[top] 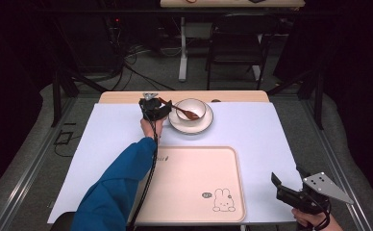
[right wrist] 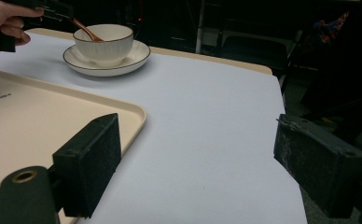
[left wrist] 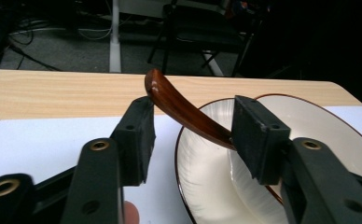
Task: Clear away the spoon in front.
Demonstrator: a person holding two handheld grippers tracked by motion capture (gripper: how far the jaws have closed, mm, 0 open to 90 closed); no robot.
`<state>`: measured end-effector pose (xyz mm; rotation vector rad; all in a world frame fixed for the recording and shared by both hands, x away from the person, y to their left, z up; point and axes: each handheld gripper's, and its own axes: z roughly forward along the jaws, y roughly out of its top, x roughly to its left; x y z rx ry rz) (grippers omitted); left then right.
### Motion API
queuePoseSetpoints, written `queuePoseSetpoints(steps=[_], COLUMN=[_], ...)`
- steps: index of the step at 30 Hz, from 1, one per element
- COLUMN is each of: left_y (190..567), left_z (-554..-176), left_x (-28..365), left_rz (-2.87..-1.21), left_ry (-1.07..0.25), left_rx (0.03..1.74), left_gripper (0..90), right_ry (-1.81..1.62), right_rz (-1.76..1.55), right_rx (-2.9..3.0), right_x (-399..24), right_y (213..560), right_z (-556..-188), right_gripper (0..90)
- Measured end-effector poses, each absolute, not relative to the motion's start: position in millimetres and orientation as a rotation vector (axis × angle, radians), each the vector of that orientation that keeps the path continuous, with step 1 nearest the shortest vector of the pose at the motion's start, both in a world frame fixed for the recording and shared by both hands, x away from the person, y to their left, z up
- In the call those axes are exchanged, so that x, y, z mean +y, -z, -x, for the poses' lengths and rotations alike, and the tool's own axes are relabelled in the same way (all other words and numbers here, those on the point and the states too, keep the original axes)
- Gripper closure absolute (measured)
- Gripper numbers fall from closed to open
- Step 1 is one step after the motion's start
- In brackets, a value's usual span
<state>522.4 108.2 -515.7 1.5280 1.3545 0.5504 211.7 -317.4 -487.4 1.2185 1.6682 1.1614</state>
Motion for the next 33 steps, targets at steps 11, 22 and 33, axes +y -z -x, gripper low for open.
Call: queuePoseSetpoints(steps=[11, 22, 33], left_y=[516.7, 514.1, 512.9], left_z=[-520.3, -517.8, -516.5], left_x=[105.9, 102.6, 108.0], left_rz=[-1.502, -1.508, -1.465], left_ry=[-0.573, -0.590, -0.545], left_rx=[1.363, 1.373, 1.389], left_gripper=[58.3, 59.4, 64.6], right_ry=[-1.158, -1.156, -1.156], right_rz=[-1.222, -1.227, -1.229], right_rx=[1.666, 1.664, 1.663], right_x=[-317.2, -317.2, -317.0], right_y=[487.4, 487.5, 487.4], right_z=[-211.8, -211.9, -212.0], right_gripper=[14.2, 14.2, 14.2])
